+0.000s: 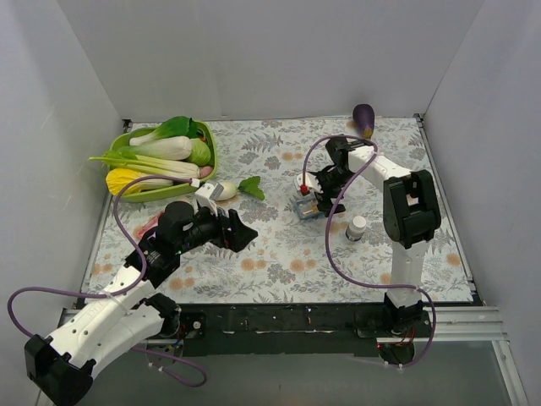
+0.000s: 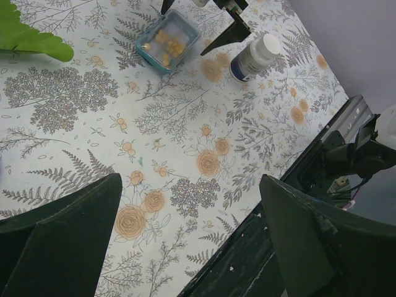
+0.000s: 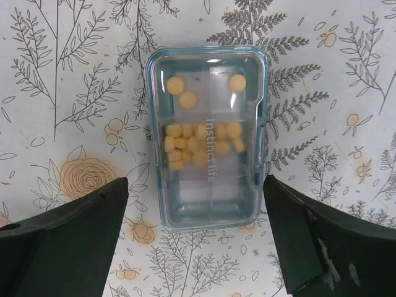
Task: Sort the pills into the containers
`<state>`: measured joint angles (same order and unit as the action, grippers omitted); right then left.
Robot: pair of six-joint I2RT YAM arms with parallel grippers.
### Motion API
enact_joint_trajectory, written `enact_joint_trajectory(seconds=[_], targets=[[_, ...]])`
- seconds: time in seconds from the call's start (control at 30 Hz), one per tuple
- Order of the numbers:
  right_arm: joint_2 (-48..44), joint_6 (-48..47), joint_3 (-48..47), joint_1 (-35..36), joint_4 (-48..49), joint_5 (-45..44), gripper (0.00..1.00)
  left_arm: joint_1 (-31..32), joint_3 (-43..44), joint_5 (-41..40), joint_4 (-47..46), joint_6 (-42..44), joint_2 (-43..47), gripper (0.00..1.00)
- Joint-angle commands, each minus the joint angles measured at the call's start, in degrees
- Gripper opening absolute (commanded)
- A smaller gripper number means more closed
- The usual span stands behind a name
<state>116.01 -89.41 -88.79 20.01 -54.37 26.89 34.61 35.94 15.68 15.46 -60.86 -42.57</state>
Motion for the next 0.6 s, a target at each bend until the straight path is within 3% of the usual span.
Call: enact_joint_trajectory(seconds=[0.0, 0.23, 0.33, 0.47, 0.57], targets=[[1.24, 4.23, 1.08, 0.56, 2.06, -1.05, 0.97, -0.24, -0.52, 0.75, 0.09, 0.66, 0.91, 0.95], [1.24, 5.82, 1.69, 0.91, 2.87, -0.44, 0.91, -0.25, -0.87, 0.93, 0.27, 0.13, 1.52, 0.95], [-0.07, 6.35, 3.19, 1.08, 2.87, 0.52, 0.82, -0.25, -1.05, 1.10, 0.01, -0.22, 1.52, 0.95], [-2.44, 9.32, 5.64, 1.35, 2.60, 2.81, 0.63, -0.16, -2.19, 2.51, -1.83, -1.54, 0.91, 0.95], [-5.87, 12.05, 10.12, 2.22, 4.18, 4.91, 0.56, -0.25, -4.56, 4.18, -4.29, -2.42, -0.06, 0.95]])
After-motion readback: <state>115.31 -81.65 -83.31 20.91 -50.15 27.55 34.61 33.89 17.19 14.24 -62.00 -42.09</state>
